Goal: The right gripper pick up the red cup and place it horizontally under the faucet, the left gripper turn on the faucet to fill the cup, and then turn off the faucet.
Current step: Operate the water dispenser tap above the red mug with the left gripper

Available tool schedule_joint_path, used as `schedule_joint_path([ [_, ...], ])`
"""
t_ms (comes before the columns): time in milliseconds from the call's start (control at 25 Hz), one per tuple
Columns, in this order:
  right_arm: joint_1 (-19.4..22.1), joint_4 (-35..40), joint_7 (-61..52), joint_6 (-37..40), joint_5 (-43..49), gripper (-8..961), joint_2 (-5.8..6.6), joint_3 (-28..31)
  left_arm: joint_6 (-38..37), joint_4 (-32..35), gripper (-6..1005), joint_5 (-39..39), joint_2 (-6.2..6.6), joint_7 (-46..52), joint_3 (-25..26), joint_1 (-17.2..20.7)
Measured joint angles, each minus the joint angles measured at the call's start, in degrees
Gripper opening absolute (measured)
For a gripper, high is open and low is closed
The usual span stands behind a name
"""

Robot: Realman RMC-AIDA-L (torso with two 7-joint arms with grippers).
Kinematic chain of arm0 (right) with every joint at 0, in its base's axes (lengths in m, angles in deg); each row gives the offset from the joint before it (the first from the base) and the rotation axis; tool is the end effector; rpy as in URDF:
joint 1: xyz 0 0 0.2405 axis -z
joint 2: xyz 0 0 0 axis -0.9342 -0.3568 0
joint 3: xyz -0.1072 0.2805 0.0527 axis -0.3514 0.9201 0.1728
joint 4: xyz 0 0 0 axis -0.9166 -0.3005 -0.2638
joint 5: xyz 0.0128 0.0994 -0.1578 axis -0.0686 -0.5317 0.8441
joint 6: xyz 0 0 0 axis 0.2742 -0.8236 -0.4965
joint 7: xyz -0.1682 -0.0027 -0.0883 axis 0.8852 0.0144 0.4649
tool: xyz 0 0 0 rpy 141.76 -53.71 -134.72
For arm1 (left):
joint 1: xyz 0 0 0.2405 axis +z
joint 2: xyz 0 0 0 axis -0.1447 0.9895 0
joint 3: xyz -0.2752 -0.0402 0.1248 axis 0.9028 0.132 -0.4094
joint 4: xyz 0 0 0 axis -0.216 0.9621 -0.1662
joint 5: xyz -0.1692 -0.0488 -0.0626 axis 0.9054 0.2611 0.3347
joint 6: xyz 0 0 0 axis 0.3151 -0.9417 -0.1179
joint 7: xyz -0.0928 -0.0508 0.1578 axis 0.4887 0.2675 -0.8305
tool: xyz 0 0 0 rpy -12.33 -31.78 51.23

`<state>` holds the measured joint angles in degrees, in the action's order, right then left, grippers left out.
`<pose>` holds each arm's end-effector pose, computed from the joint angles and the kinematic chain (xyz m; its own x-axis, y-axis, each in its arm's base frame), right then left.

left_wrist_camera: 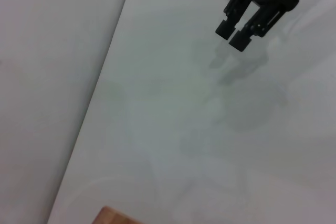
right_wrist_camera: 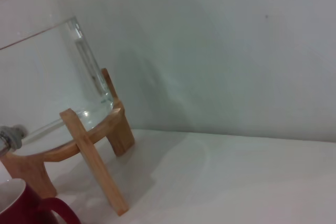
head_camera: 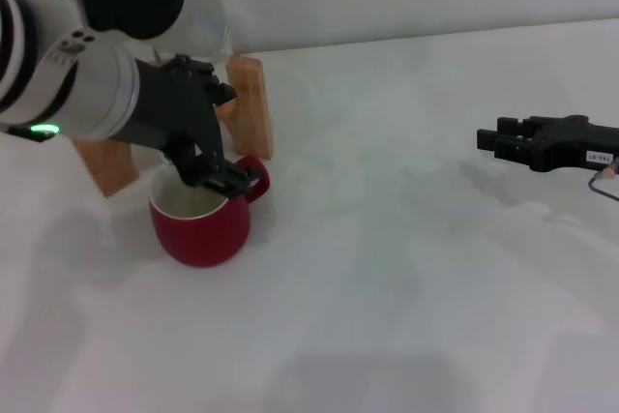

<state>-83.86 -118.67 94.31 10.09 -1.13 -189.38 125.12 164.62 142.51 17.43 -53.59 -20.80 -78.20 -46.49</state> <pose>0.3415 0.3628 0.0068 0.6275 -0.4735 -0.6181 -0.7576 -0.5545 -0.3443 -0.1226 0.3706 -0.0618 0.9606 -0.0465 -0.2740 -0.1481 -0.9199 -0.3631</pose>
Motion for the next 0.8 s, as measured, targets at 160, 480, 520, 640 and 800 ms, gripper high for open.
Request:
schedule_joint_path([
  [160,-0.2,0.5,0.0,0.0,0.0,437,0.04,0.2,0.1,1.1,880,0.0,-0.02,0.4,-0.3,1.4],
  [480,-0.3,0.5,0.0,0.0,0.0,437,0.1,0.2,-0.1,1.5,880,0.0,-0.02,0.8,-1.0,3.3],
  [520,-0.3,0.5,0.0,0.0,0.0,437,0.14,0.2,-0.1,1.6,880,0.0,-0.02,0.8,-1.0,3.4],
  [640,-0.3,0.5,0.0,0.0,0.0,437,0.19,0.2,-0.1,1.6,880,0.1,-0.02,0.8,-1.5,4.0],
  [800,-0.5,0.5,0.0,0.0,0.0,437,0.22,0.2,-0.2,1.6,880,0.4,-0.02,1.0,-1.8,4.3],
])
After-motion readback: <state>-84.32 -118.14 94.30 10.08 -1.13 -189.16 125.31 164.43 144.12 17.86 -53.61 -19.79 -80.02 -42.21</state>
